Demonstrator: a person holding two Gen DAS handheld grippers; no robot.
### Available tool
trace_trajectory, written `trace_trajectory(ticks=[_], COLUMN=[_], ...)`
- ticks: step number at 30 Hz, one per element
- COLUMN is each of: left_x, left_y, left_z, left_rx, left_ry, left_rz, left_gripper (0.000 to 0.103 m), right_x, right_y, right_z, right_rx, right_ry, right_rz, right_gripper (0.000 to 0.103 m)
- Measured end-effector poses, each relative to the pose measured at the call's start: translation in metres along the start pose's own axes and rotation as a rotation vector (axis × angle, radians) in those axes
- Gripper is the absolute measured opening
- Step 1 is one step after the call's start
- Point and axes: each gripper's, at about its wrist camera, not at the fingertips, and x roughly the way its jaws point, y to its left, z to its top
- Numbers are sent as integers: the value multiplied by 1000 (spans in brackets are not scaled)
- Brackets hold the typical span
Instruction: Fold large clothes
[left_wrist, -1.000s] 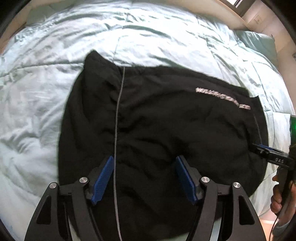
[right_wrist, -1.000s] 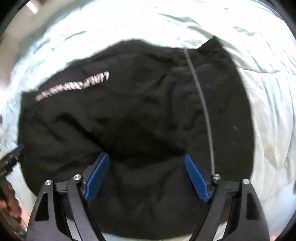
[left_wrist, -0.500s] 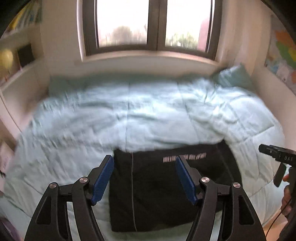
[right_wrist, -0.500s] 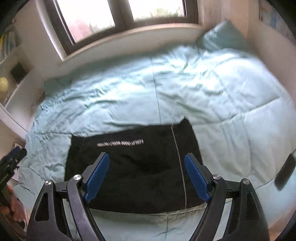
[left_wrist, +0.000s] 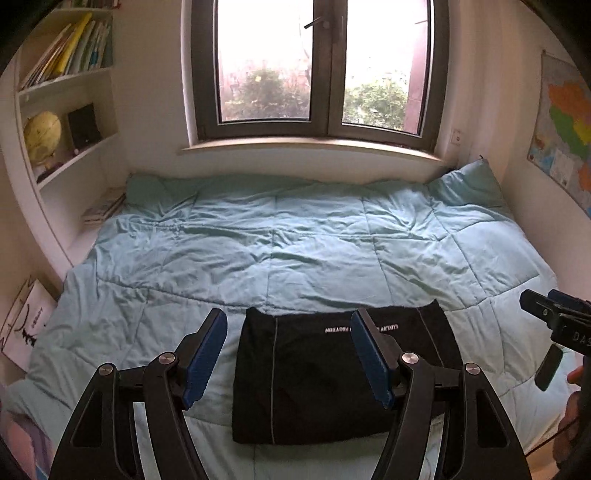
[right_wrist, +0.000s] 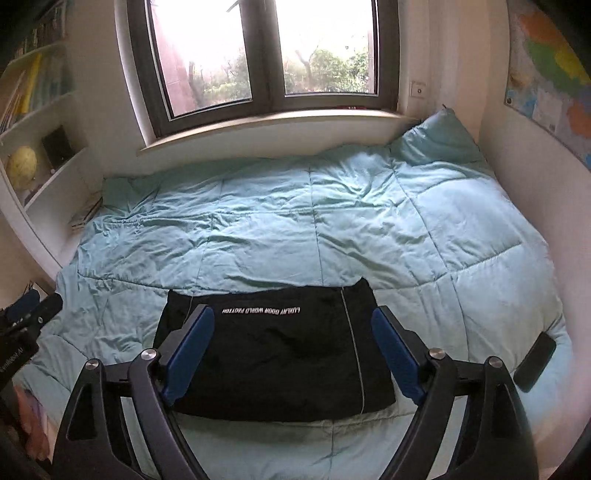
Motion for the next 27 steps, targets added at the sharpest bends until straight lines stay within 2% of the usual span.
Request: trace_trajectory(ticks=[3,11,27], left_x=[2,20,52], left_y=[-5,-18,-27], left_z=[-9,-27,-31], left_rx=[20,69,94], left_ry=[15,97,191], left_rz=[16,-2,13], left_gripper=[71,71,71], right_x=[7,31,56], right_y=[4,9,-6], right_z=[-10,-33,-37], right_rx=[-1,5,27], right_ry=[28,105,170], right_rz=[-23,-39,-35], right_gripper=[89,89,89])
